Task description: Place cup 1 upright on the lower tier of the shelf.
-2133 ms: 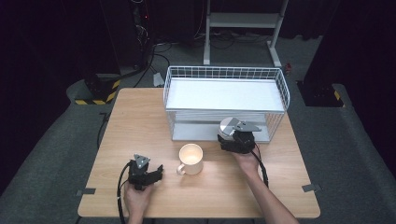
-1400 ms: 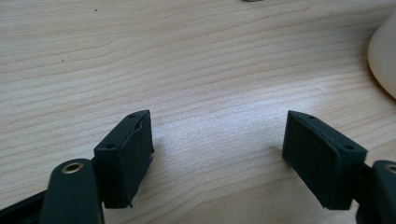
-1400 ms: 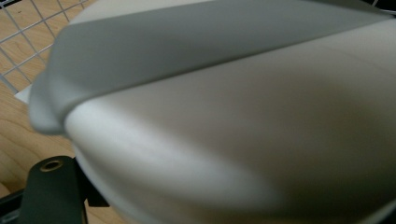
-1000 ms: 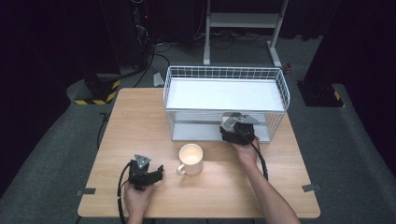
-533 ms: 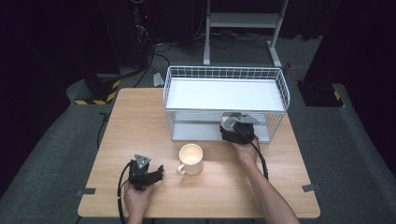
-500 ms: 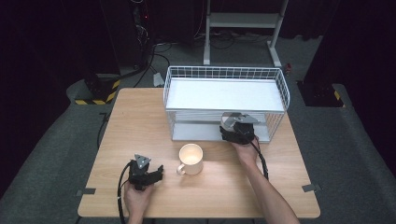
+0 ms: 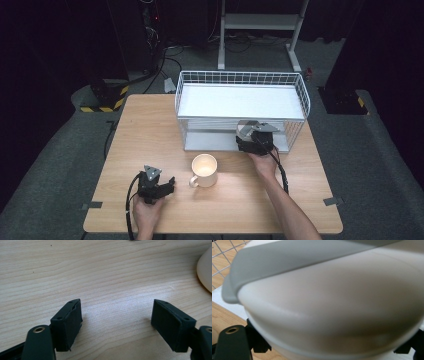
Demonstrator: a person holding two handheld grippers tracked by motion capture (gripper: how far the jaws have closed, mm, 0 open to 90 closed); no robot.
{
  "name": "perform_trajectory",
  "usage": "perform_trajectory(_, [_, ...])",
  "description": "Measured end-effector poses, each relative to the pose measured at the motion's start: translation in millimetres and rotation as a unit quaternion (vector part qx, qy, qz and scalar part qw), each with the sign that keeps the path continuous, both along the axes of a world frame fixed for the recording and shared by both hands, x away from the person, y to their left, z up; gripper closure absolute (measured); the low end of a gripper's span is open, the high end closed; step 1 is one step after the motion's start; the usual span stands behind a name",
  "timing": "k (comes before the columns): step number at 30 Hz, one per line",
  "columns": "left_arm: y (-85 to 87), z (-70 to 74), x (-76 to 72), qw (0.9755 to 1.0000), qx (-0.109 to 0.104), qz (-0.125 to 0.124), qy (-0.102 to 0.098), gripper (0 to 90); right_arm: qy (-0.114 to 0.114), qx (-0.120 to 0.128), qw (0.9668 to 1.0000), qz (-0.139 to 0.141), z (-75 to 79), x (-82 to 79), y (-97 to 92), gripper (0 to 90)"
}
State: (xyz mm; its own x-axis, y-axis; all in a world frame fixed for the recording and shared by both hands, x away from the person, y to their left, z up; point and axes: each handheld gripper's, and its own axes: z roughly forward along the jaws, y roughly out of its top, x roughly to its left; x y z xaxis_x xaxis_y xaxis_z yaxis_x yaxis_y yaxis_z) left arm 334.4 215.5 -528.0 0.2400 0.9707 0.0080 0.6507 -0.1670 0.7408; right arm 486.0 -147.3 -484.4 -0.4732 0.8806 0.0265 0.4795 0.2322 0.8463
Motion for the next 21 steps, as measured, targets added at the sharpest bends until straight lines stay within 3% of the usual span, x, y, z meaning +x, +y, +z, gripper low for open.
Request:
perform_trajectory(12, [0.0,0.0,0.0,1.0000,0.000,0.000,0.000,24.8,0.003,-0.016,0.9999,0.002,-1.7,-3.0,-2.2,12.4])
perform_trajectory(16, [0.0,0.0,0.0,1.0000,0.000,0.000,0.000,24.8,0.015,-0.005,0.9999,-0.003,-3.5,-8.1,-4.8,13.6])
perform_trajectory(21, [0.0,0.0,0.0,1.0000,0.000,0.000,0.000,24.8,0.027,-0.009,0.9996,-0.001,-7.7,-12.5,-6.4,17.7])
